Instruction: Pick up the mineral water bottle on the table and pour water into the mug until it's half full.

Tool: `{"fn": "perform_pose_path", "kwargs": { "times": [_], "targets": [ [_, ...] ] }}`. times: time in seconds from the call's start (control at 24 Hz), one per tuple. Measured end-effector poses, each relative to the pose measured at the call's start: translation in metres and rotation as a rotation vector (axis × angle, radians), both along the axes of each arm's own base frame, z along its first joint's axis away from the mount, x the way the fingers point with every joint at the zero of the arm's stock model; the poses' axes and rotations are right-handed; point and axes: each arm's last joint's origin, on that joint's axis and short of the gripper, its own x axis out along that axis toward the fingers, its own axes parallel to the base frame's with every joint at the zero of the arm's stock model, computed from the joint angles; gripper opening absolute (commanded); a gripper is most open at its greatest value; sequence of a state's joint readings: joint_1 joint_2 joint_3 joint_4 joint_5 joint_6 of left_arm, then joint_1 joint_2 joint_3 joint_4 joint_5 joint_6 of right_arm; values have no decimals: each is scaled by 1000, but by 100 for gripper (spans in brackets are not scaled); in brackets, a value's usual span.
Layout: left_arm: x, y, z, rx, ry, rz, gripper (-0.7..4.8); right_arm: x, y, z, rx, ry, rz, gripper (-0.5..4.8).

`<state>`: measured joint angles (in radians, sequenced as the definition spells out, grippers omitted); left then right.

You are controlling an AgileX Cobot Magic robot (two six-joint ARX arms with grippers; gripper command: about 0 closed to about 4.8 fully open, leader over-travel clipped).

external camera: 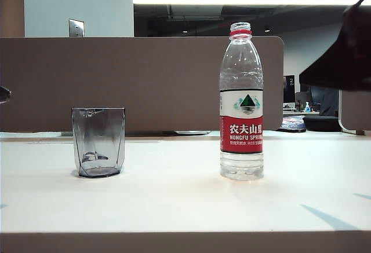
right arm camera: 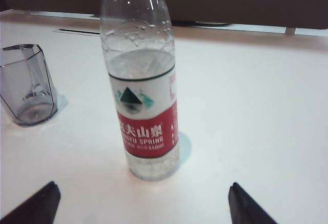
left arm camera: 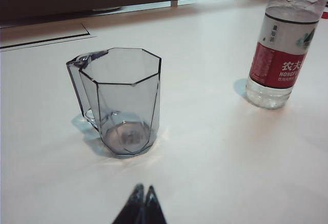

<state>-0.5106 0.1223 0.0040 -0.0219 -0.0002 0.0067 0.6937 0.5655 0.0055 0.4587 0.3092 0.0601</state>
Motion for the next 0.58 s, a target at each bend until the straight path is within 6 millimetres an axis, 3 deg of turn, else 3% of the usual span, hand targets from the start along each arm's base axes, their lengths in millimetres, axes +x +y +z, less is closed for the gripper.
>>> {"fn": "perform_pose_path", "kwargs": {
  "times": [0.29, 0.58],
  "targets": [
    [0, 0, 0, 0, 0, 0, -5, 26, 15, -4, -55, 63, 33, 479],
    [0, 0, 0, 0, -1, 1, -5, 75, 42, -6, -43, 53, 20, 479]
  ]
}}
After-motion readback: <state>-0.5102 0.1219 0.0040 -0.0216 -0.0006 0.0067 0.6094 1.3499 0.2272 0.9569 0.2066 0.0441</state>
